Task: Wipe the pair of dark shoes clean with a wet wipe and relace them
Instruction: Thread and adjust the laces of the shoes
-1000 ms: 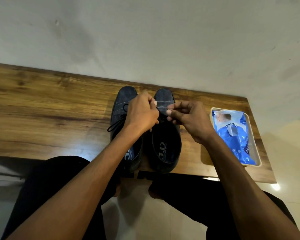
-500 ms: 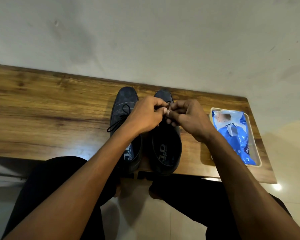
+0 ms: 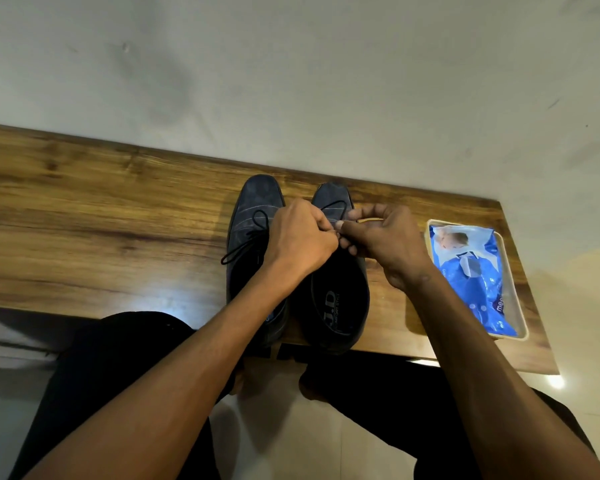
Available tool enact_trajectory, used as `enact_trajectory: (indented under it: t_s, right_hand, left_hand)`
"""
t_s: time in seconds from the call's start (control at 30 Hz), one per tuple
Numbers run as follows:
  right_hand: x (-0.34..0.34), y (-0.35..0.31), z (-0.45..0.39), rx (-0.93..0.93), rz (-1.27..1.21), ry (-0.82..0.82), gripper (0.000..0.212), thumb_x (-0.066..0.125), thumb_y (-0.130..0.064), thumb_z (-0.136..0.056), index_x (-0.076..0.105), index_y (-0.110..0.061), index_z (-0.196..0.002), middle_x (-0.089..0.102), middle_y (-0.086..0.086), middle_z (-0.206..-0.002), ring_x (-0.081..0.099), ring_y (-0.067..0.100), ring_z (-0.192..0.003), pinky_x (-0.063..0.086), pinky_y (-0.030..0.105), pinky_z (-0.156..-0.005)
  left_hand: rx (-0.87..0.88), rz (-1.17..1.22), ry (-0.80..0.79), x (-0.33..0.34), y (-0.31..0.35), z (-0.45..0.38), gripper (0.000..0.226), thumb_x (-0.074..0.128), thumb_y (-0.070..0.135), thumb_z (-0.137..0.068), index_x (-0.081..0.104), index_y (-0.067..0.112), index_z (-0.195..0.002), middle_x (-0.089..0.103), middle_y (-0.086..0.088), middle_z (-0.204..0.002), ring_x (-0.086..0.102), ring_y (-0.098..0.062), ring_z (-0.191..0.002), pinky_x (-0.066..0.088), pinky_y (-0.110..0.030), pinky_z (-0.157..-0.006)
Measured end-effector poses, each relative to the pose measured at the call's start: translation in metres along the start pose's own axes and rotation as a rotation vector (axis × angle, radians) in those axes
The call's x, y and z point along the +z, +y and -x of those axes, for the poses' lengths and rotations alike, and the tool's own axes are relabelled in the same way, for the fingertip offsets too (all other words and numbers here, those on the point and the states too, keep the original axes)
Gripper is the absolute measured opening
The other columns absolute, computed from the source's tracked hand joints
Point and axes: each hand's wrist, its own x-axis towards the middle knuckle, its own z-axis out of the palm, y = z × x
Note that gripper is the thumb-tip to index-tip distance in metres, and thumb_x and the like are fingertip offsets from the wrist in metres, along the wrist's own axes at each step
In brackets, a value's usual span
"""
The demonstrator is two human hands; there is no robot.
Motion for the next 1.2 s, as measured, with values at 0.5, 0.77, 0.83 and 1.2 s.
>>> enact_trajectory:
  t_s: [0.5, 0.77, 0.83, 1.2]
  right_hand:
    - [-0.013, -0.007, -0.003, -0.326, 0.883, -0.215, 0.008, 0.067, -0.029, -0.096, 0.071, -0.026, -0.089, 0.065, -0.013, -0.085, 0.058, -0.001, -0.078, 0.038, 0.012, -0.064]
    - [-0.005, -0.010, 0.004, -0.054, 0.586, -0.254, 0.045, 0.050, -0.042, -0.102, 0.062, -0.003, -0.083, 0.056, 0.009, -0.079, 0.049, 0.017, -0.075, 0.038, 0.036, -0.069]
    - [-0.006, -0.010, 0.004, -0.045, 0.534, -0.294, 0.053, 0.054, -0.055, -0.099, 0.065, -0.004, -0.087, 0.056, 0.004, -0.077, 0.050, 0.013, -0.072, 0.039, 0.034, -0.068]
    - [-0.027, -0.003, 0.001, -0.075, 0.474, -0.201, 0.015, 0.078, -0.023, -0.089, 0.078, -0.007, -0.089, 0.076, 0.013, -0.078, 0.068, 0.014, -0.067, 0.057, 0.023, -0.060]
  left_hand:
    - [0.121, -0.119, -0.100, -0.005, 0.000, 0.003, 0.019, 0.068, 0.006, -0.085, 0.065, 0.019, -0.071, 0.058, 0.007, -0.067, 0.056, -0.008, -0.063, 0.041, -0.022, -0.059]
    - [0.135, -0.130, -0.076, -0.004, 0.005, 0.005, 0.012, 0.065, 0.003, -0.081, 0.070, 0.013, -0.076, 0.065, 0.001, -0.073, 0.062, -0.014, -0.068, 0.045, -0.023, -0.058]
    - [0.141, -0.143, -0.083, -0.005, 0.005, 0.005, 0.013, 0.061, 0.000, -0.078, 0.067, 0.010, -0.074, 0.064, -0.002, -0.071, 0.062, -0.016, -0.067, 0.043, -0.022, -0.054]
    - [0.102, -0.101, -0.078, -0.005, 0.001, 0.002, 0.008, 0.071, 0.014, -0.088, 0.076, 0.014, -0.081, 0.071, 0.004, -0.081, 0.065, -0.007, -0.075, 0.048, -0.022, -0.067]
